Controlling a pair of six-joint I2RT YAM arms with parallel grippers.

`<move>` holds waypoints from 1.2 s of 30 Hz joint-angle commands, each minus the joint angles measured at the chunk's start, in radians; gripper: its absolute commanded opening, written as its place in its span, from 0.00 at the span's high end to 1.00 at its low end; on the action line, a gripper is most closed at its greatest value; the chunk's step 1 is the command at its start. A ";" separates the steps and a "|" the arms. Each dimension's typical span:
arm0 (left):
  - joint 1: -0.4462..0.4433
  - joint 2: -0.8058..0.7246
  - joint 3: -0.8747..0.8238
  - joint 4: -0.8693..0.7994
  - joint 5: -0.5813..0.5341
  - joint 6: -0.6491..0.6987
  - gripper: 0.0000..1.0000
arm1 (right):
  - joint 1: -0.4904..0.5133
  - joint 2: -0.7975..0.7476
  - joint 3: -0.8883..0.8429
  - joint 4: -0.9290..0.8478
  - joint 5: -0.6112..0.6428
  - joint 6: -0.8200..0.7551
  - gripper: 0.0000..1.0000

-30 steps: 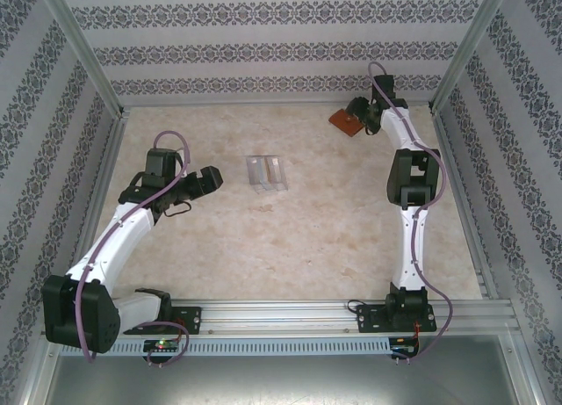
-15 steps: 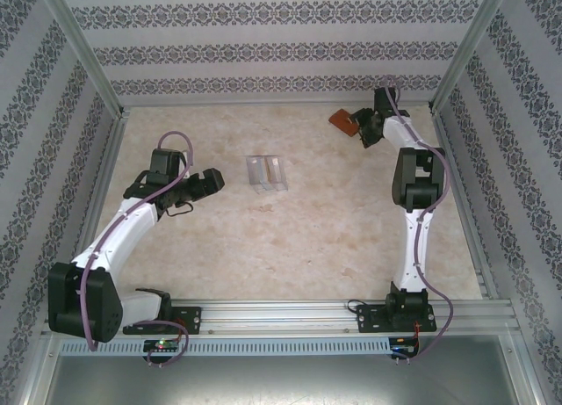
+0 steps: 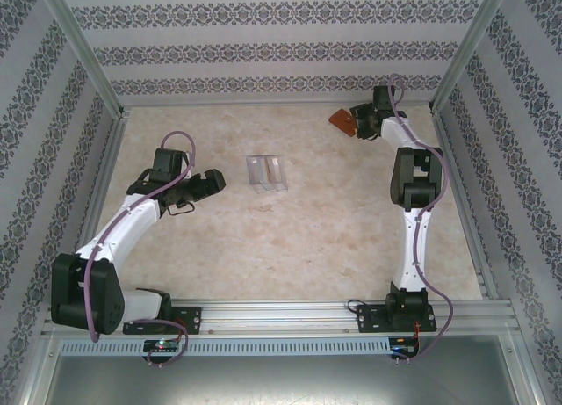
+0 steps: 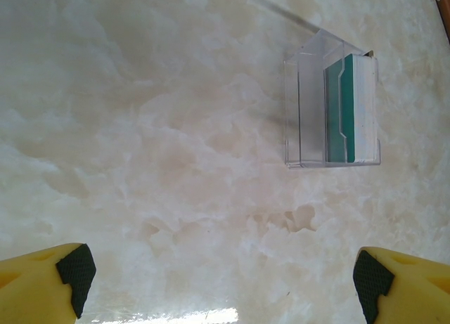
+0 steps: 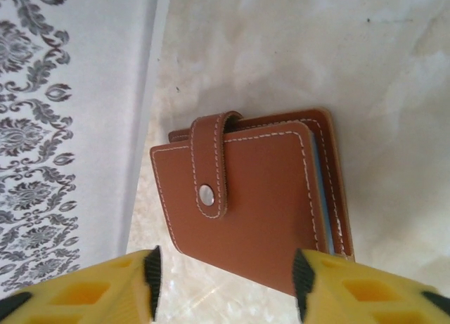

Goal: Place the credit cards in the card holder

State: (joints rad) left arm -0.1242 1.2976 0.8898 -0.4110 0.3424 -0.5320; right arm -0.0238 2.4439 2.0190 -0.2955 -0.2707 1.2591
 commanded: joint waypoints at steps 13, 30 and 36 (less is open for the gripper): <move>-0.005 0.076 0.072 0.001 0.001 0.034 0.04 | 0.054 -0.005 -0.005 -0.077 0.102 0.098 0.42; -0.004 0.124 0.106 -0.007 0.036 0.038 0.04 | 0.080 -0.072 -0.179 -0.098 0.016 0.098 0.71; -0.005 0.120 0.086 0.019 0.048 0.027 0.04 | 0.087 -0.217 -0.349 -0.065 0.005 0.040 0.71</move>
State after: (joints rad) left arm -0.1242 1.4101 0.9752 -0.4114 0.3676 -0.5190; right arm 0.0486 2.2963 1.7393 -0.3172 -0.2558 1.3506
